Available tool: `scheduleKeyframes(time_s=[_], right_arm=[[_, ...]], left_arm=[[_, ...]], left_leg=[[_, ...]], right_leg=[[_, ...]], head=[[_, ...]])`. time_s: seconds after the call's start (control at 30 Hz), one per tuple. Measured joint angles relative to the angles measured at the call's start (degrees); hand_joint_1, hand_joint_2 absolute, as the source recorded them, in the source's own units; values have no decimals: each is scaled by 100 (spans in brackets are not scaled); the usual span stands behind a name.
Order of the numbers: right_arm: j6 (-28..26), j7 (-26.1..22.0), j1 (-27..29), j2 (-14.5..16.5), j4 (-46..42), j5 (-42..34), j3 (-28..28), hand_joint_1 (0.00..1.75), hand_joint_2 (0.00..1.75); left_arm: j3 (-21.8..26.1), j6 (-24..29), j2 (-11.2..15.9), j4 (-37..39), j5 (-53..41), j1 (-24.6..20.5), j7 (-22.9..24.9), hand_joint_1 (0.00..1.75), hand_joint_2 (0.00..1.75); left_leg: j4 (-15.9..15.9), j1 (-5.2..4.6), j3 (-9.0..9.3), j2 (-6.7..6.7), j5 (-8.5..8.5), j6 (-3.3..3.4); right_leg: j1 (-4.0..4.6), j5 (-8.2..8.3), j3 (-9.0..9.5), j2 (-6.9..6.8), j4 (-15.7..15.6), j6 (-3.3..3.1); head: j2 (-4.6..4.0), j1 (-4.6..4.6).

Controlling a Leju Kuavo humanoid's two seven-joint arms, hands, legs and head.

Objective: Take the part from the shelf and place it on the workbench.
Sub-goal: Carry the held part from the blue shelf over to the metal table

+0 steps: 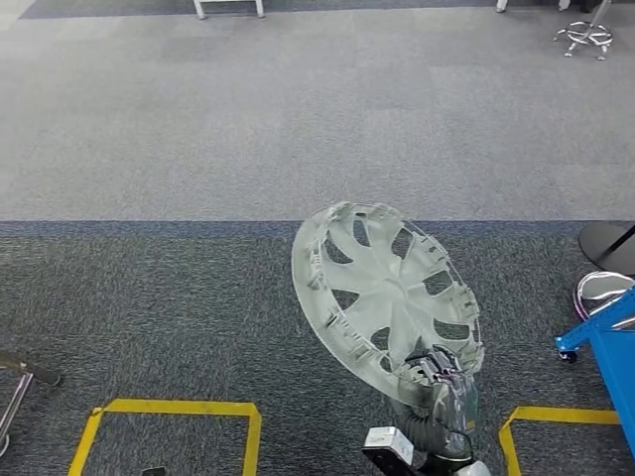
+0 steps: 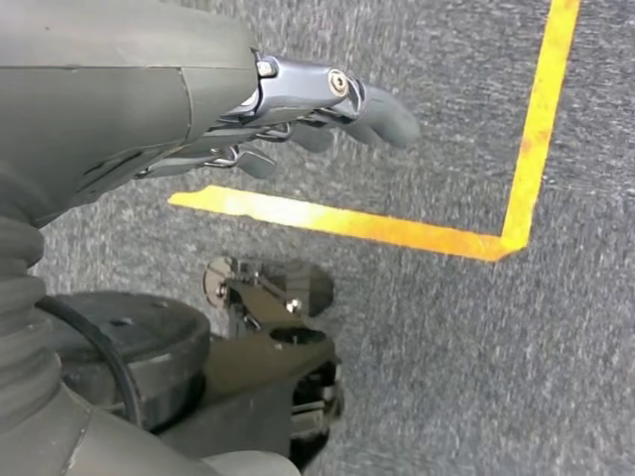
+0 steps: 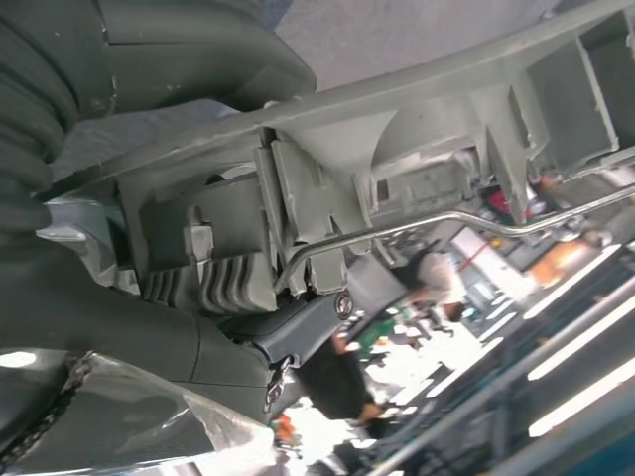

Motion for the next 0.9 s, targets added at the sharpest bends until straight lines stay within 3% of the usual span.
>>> scheduleKeyframes(time_s=[0.03,0.1,0.17,0.23,0.27,0.3,0.37,0.43,0.47,0.5,0.53,0.6,0.67,0.73,0.77,0.83,0.9], right_arm=[[-1,4,-1,0,-20,52,11,175,175],[-2,32,6,-3,-58,156,28,175,175],[-3,90,32,-31,-71,349,54,175,175],[-3,180,53,-84,-71,625,129,175,175],[-3,242,52,-110,-71,774,187,175,175],[-3,315,45,-141,-70,926,261,175,175],[-3,471,-11,-218,-63,1190,458,175,175],[-2,615,-129,-302,-39,1370,722,175,175],[3,681,-209,-341,-16,1433,874,175,175],[10,742,-298,-371,10,1481,1028,175,175],[21,797,-404,-396,48,1522,1182,175,175],[43,875,-622,-435,137,1569,1443,175,175],[55,918,-790,-478,223,1570,1629,175,175],[69,941,-921,-523,285,1547,1777,175,175],[79,951,-976,-543,309,1536,1840,175,175],[98,973,-1052,-567,341,1517,1932,175,175],[106,991,-1106,-579,356,1503,1992,175,175]], left_arm=[[-3,2,-2,-1,-24,10,2,0,175],[-12,12,-5,-2,-83,4,10,0,175],[-36,33,-16,-2,-184,-22,16,0,175],[-66,56,-35,-2,-293,-31,28,0,175],[-78,63,-42,-2,-341,-29,39,0,175],[-90,68,-49,-2,-388,-28,56,0,175],[-110,71,-58,-2,-484,-35,84,0,175],[-128,66,-63,-2,-568,-48,98,0,175],[-135,63,-67,-2,-606,-51,101,0,175],[-140,61,-69,-2,-645,-49,106,0,175],[-145,61,-73,-2,-689,-46,115,0,175],[-164,70,-80,-2,-764,-55,144,0,175],[-185,90,-88,-2,-808,-81,181,0,175],[-192,108,-93,-2,-832,-83,203,0,175],[-192,114,-95,-2,-843,-74,205,0,175],[-193,121,-95,-2,-861,-58,208,0,175],[-193,121,-96,-2,-878,-63,203,0,175]], left_leg=[[-45,8,24,-71,20,31],[-131,42,87,-216,68,97],[-146,60,100,-364,85,137],[-141,57,102,-531,80,151],[-137,56,108,-622,77,150],[-128,57,116,-715,71,145],[-80,59,105,-882,41,110],[-22,73,46,-1009,19,53],[-8,86,14,-1066,23,21],[-9,105,-6,-1127,31,-10],[4,113,-16,-1107,23,-42],[241,101,-130,-815,-121,-108],[893,111,-458,-462,-433,-169],[1512,148,-791,-377,-616,-212],[1564,163,-833,-362,-556,-224],[1023,174,-589,-266,-172,-218],[301,124,-243,10,112,-169]], right_leg=[[-9,-26,17,25,5,33],[-22,-206,-92,321,272,75],[-26,-516,-460,681,961,76],[-17,-626,-791,778,1491,80],[-15,-518,-826,792,1474,79],[-19,-313,-751,816,1236,74],[-50,82,-436,1050,480,65],[-69,193,-231,1276,65,56],[-62,169,-207,1295,41,47],[-50,176,-194,1237,34,30],[-46,186,-180,1168,13,4],[-51,191,-133,1001,-37,-64],[-40,168,-96,806,-54,-119],[-30,137,-75,611,-53,-134],[-30,120,-60,521,-53,-131],[-29,81,-11,362,-53,-111],[-11,39,31,233,-50,-70]], head=[[0,4],[0,36],[0,70],[0,78],[0,78],[0,78],[0,78],[0,73],[0,70],[0,69],[0,70],[0,43],[0,19],[0,19],[0,19],[0,18],[0,20]])
